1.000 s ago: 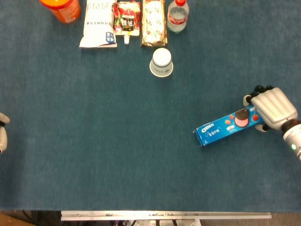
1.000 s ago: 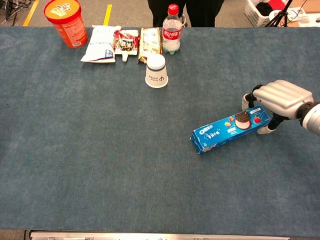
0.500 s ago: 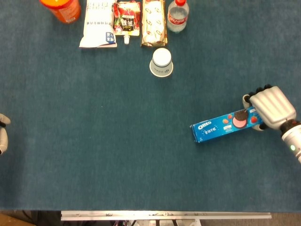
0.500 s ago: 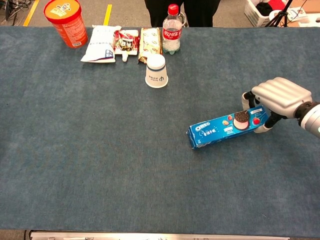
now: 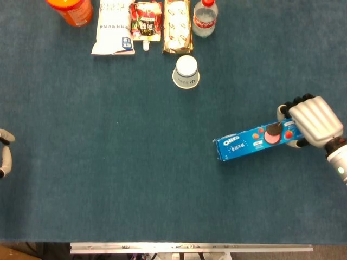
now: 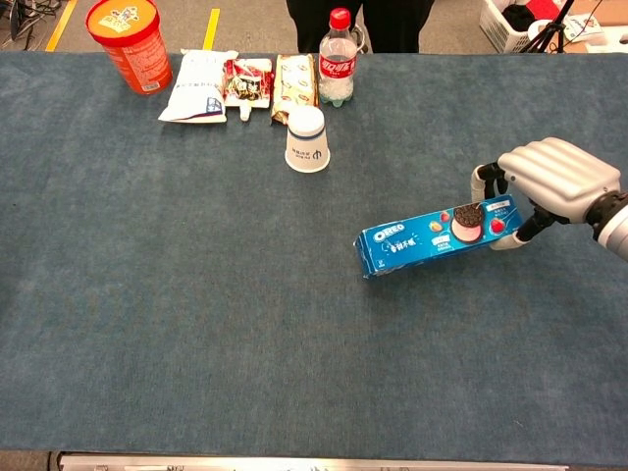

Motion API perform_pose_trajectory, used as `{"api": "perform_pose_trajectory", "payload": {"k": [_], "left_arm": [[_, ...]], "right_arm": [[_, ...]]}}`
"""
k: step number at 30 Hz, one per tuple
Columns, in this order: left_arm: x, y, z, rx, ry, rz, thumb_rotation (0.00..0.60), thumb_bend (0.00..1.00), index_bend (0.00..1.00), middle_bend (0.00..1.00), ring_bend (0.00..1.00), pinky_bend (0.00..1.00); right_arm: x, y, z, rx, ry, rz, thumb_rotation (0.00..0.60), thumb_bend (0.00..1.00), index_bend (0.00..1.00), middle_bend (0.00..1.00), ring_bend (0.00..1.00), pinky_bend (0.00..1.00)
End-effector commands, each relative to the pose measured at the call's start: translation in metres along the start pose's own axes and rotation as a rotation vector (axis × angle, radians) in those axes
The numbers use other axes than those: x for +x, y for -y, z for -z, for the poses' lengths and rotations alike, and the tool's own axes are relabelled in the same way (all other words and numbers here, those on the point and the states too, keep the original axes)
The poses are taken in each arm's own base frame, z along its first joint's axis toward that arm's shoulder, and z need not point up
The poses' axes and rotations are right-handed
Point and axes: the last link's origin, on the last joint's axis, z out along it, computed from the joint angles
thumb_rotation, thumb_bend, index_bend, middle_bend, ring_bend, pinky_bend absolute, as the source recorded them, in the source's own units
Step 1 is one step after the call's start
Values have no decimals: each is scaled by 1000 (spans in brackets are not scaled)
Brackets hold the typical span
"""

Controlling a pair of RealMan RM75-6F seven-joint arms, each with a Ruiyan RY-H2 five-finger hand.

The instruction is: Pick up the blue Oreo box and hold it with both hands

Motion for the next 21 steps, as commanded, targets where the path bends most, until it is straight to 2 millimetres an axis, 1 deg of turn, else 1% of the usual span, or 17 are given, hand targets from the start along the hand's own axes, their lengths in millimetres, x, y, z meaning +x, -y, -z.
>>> {"api": "perform_pose_trajectory", "payload": {"k": [1,3,5,8,9,13,14,16,17,18,21], "left_arm": [[1,-7,-3,-12,4,37,600,531,421,459,343,361],[2,-14,-5,-17,30,49,600,457,413,445,342,361],[3,-22,-8,-19,74,42,600,384,381,405,332,361],[6,-40,-16,-43,123,21,600,280,329,351,313,354],[6,-48,-20,-56,138,17,600,265,323,344,307,351],[7,-70,-31,-81,211,-16,600,260,321,341,304,350],[6,-74,-34,-80,238,-33,600,217,276,276,244,309],[5,-84,-40,-81,289,-64,600,127,142,82,70,196],[4,-90,-44,-81,310,-74,600,104,93,19,16,161],[2,-94,-47,-82,321,-74,600,98,67,3,4,153],[-1,-109,-56,-94,338,-52,600,92,34,0,0,142]], "right_arm": [[6,2,-2,9,-30,-14,600,114,635,638,447,401],[12,4,-5,16,-51,-23,600,115,635,637,448,401],[17,6,-8,23,-68,-31,600,115,635,637,448,401],[26,10,-13,35,-91,-35,600,115,635,638,448,401],[28,12,-15,39,-98,-37,600,115,635,638,448,401],[36,16,-22,49,-106,-46,600,115,635,638,448,401],[38,17,-24,50,-105,-48,600,114,635,638,448,401],[40,18,-28,52,-102,-51,600,114,635,638,448,401],[42,18,-30,52,-100,-52,600,114,635,638,448,401],[43,19,-31,53,-100,-53,600,114,635,638,448,401],[46,21,-36,57,-98,-57,600,114,635,638,447,401]]}}
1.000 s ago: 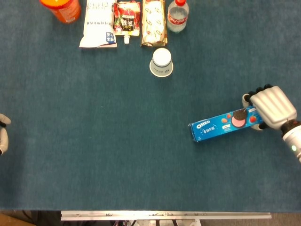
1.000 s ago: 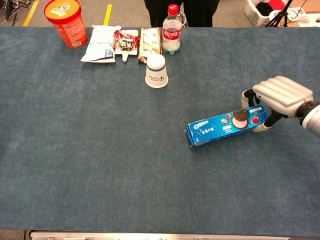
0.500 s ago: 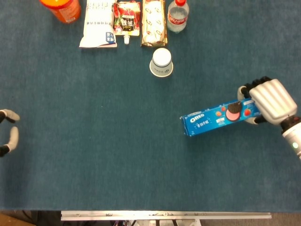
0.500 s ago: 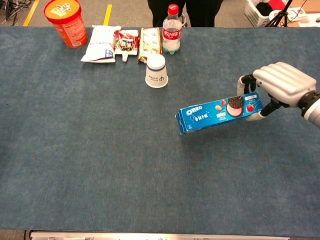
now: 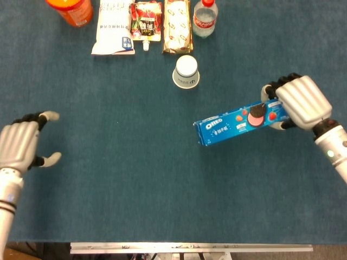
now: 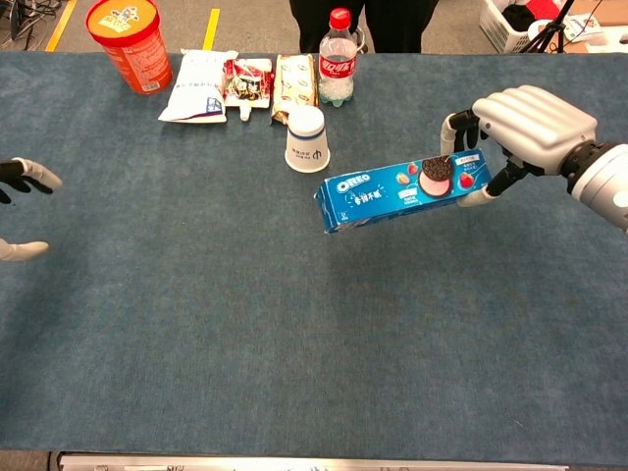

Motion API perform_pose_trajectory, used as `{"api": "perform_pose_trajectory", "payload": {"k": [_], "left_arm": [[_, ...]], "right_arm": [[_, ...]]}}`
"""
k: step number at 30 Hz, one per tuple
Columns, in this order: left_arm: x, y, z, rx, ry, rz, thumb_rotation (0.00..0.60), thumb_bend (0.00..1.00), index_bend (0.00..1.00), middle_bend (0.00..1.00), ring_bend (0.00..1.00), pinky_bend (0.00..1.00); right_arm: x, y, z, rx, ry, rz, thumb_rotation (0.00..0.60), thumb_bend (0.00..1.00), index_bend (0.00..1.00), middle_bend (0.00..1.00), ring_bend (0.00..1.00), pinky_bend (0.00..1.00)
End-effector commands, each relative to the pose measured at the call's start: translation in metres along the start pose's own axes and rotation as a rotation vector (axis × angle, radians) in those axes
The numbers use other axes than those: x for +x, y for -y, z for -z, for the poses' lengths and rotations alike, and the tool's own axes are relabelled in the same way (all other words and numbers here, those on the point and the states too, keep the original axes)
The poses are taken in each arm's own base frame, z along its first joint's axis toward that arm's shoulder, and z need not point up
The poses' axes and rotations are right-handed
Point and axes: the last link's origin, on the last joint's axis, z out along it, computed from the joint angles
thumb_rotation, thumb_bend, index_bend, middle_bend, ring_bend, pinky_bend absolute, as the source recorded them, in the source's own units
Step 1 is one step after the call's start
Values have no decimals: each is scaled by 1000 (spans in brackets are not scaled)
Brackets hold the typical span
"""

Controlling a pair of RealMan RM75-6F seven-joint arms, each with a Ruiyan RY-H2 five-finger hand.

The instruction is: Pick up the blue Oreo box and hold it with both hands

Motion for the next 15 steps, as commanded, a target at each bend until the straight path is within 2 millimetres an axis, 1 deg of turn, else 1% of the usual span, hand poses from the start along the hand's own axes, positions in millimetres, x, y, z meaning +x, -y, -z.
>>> {"api": "perform_pose_trajectory", "payload": {"k": [1,5,10,15], "left_arm": [[4,-30,-17,-50,48,22,600,91,26,0,0,138],[6,-46,-27,-83,53,42,600,83,0,0,0,121],[10,-63,-38,-114,40,89,600,79,0,0,0,110],[14,-80,-46,-138,46,161,600,78,0,0,0,110]], "right_arm": [[3,3,-5,6,0,-4,600,114,635,638,447,401],[6,8,-13,20,2,-6,600,115,635,637,448,401],[6,17,-24,39,12,2,600,114,635,637,448,401],[6,30,-38,66,16,6,600,114,636,637,448,401]]}}
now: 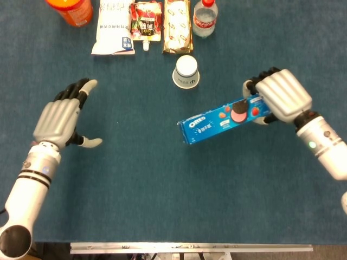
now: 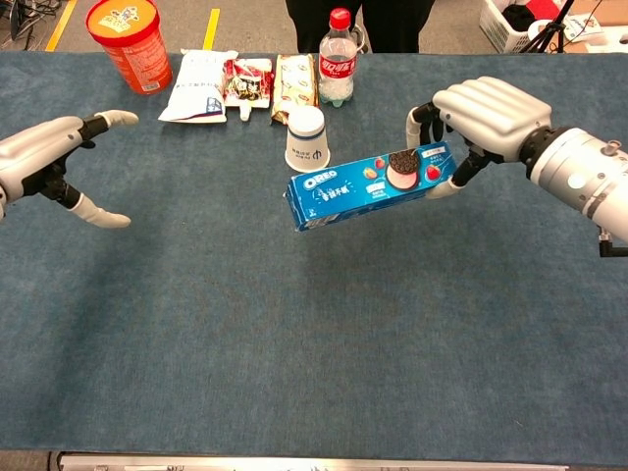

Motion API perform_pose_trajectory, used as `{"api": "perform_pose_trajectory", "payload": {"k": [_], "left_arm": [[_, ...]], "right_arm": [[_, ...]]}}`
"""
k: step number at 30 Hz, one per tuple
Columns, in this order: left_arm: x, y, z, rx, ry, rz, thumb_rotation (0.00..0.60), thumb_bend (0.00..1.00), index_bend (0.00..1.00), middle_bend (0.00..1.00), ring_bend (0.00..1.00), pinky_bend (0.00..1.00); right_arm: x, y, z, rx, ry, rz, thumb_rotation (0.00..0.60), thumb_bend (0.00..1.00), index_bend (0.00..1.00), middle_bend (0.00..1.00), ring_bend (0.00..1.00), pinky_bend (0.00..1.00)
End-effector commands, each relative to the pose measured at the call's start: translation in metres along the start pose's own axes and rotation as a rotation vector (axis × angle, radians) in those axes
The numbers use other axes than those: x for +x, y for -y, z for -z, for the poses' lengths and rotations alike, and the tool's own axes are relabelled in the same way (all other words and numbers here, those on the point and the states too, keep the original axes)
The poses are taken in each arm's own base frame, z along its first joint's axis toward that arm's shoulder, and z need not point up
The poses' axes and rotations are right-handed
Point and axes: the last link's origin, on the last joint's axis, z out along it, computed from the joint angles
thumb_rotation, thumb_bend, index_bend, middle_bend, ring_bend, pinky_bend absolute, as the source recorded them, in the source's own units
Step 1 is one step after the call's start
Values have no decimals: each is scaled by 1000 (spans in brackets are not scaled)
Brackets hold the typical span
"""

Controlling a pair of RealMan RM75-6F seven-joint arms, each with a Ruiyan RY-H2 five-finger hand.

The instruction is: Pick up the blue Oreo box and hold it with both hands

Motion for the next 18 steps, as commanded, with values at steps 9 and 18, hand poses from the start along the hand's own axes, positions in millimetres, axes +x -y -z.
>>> {"api": "perform_pose_trajectory", "payload": {"k": [9,18], "left_arm": [[1,-31,-5,-64,40,32,600,79,0,0,0,110],[-2,-40,-7,-75,50,34,600,78,0,0,0,111]], "right_arm": [[1,25,-30,50,8,6,600,114,635,638,448,401],[-1,39,-51,35,-26,-24,600,114,635,638,448,403]]}}
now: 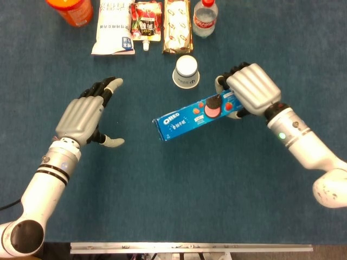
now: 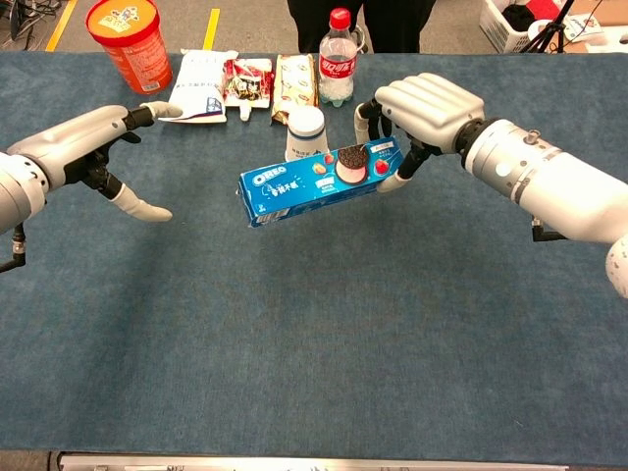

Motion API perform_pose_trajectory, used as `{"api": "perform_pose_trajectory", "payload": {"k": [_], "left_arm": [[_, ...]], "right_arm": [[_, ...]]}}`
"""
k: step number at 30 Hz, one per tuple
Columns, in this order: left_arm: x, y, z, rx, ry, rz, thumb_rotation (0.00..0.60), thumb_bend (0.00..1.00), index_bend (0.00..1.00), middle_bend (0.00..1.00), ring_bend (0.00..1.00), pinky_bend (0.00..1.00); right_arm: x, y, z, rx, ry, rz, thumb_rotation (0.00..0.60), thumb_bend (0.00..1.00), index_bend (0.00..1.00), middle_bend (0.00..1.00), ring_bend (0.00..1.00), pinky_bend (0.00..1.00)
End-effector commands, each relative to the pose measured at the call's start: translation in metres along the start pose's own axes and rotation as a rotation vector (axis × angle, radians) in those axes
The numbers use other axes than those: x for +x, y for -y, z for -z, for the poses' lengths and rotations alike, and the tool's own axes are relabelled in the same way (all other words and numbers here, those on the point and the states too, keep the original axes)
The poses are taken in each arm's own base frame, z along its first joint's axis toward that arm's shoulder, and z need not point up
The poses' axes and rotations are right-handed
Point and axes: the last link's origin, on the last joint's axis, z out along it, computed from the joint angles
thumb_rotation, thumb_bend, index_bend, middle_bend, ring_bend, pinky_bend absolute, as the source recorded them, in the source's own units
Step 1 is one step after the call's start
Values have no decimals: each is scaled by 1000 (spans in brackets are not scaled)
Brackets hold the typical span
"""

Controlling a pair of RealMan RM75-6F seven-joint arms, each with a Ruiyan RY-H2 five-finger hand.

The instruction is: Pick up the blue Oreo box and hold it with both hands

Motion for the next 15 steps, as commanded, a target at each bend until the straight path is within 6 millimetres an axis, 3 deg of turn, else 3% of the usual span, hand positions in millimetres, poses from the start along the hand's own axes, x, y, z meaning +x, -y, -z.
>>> {"api": "perform_pose_trajectory", "payload": {"k": [1,15], "left_arm": [[-1,-1,-2,3,-4,-2,600,78,0,0,0,111],[-11,-13,-17,7,-34,11,600,76,0,0,0,110]], "right_arm": [[0,5,-7,-13,-21,-13,600,114,635,638,448,403],[-8,25,-23,-68,-52,-32,600,114,635,638,447,405]]}}
